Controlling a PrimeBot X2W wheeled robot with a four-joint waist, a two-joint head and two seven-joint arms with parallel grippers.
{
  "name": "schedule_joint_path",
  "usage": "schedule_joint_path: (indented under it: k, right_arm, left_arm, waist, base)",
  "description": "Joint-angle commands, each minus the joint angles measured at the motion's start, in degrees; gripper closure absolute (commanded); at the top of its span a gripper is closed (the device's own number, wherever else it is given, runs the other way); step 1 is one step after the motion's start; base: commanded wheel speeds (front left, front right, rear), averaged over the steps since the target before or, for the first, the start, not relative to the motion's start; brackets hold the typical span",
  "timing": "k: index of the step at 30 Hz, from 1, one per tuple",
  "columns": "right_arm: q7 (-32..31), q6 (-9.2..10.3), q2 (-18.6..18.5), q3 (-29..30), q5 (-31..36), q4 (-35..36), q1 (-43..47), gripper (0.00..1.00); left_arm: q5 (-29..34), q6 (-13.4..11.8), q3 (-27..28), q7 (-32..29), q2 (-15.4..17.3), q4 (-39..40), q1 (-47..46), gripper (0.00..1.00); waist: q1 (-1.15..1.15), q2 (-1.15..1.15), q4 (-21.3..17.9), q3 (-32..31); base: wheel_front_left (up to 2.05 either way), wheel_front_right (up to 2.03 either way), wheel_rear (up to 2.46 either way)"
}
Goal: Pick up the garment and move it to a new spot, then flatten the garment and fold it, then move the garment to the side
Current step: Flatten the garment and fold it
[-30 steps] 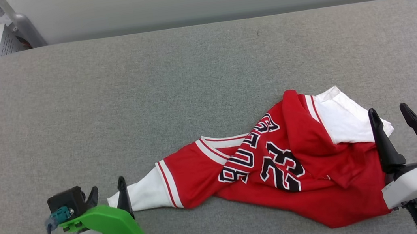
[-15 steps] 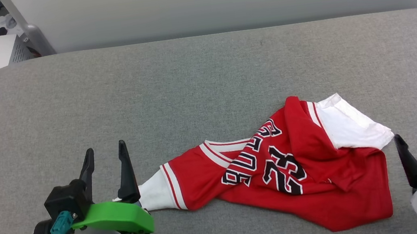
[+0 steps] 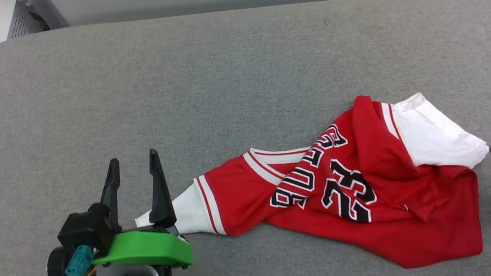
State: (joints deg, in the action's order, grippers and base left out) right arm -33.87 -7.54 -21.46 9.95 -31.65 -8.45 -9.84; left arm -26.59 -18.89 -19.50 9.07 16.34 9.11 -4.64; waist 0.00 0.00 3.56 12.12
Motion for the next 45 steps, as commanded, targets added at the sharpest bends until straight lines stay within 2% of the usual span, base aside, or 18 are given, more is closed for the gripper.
schedule_joint_path:
  k: [1,7,14,15,16,17,22,26,28,33,36,40,45]
  right_arm:
    - [-1.4,0.05,-0.8,-1.3,-1.0,-0.9,-2.3,0.0]
    - [-6.3,0.05,-3.9,-7.0,-2.4,-5.1,-7.6,0.0]
    - [-14.6,0.05,-4.3,-10.6,-4.9,-10.5,-7.0,0.0]
    - [-15.6,0.05,-4.2,-10.8,-5.0,-11.0,-6.7,0.09]
    - [-16.4,0.05,-4.1,-11.0,-5.2,-11.3,-6.6,0.69]
    - [-16.9,0.05,-3.7,-10.9,-5.7,-11.5,-6.6,1.0]
    - [-15.3,0.05,-3.9,-10.2,-5.8,-10.6,-7.6,1.0]
    - [-11.0,0.05,-4.2,-8.1,-4.9,-9.2,-8.4,1.0]
    - [-9.9,0.05,-4.0,-7.3,-4.7,-8.6,-8.4,1.0]
    - [-8.6,0.05,-3.3,-5.5,-4.0,-6.6,-7.8,1.0]
    - [-8.6,0.05,-2.6,-5.3,-3.5,-5.1,-7.3,1.0]
    - [-8.8,0.05,-1.7,-5.2,-2.9,-3.1,-7.0,1.0]
    - [-9.0,0.05,-1.1,-5.5,-2.6,-1.3,-7.3,1.0]
  left_arm:
    - [0.6,0.0,-0.1,0.4,-0.4,-0.2,-1.7,0.0]
    - [0.3,0.4,-0.7,1.1,-1.4,-1.8,-3.0,0.0]
    - [-0.2,0.4,-0.6,1.9,-2.0,-3.6,-3.4,0.0]
    - [-0.3,0.5,-0.5,2.0,-2.0,-3.8,-3.4,0.0]
    - [-0.4,0.4,-0.4,1.9,-2.0,-4.0,-3.4,0.0]
    - [-0.5,0.2,-0.4,1.7,-2.0,-4.3,-3.4,0.0]
    - [-2.4,0.0,1.1,-0.4,-1.0,-4.9,-3.0,0.0]
    - [-5.5,0.6,3.3,-4.9,1.6,-4.3,-2.5,0.0]
    - [-8.4,1.6,4.4,-9.1,3.4,-3.4,-2.0,0.0]
    - [-13.8,4.6,5.2,-22.5,10.5,-0.9,-1.7,0.0]
    - [-16.4,4.9,4.9,-30.0,13.5,-0.1,-1.8,0.0]
    - [-18.8,4.5,3.6,-37.6,15.1,-1.4,-3.0,0.0]
    - [-19.9,5.0,1.3,-42.5,14.9,-6.3,-6.1,0.0]
  waist:
    - [0.0,0.0,1.4,1.8]
    - [0.0,0.0,3.1,4.1]
    - [0.0,0.0,4.1,5.1]
    - [0.0,0.0,4.0,5.2]
    - [0.0,0.0,4.0,5.2]
    - [0.0,0.0,3.9,5.1]
    - [0.0,0.0,3.2,4.3]
    - [0.0,0.0,2.8,2.8]
    - [0.0,0.0,2.5,2.2]
    - [0.0,0.0,1.8,1.3]
    - [0.0,0.0,1.2,1.4]
    - [0.0,0.0,0.4,2.4]
    - [0.0,0.0,-0.8,4.1]
  base:
    - [0.0,0.0,0.0]
    - [0.0,0.0,0.0]
    - [0.0,0.0,0.0]
    - [0.0,0.0,0.0]
    - [0.0,0.0,0.0]
    - [0.0,0.0,0.0]
    - [0.0,0.0,0.0]
    - [0.0,0.0,0.0]
    - [0.0,0.0,0.0]
    - [0.0,0.0,0.0]
    - [0.0,0.0,0.0]
    - [0.0,0.0,0.0]
    - [0.0,0.0,0.0]
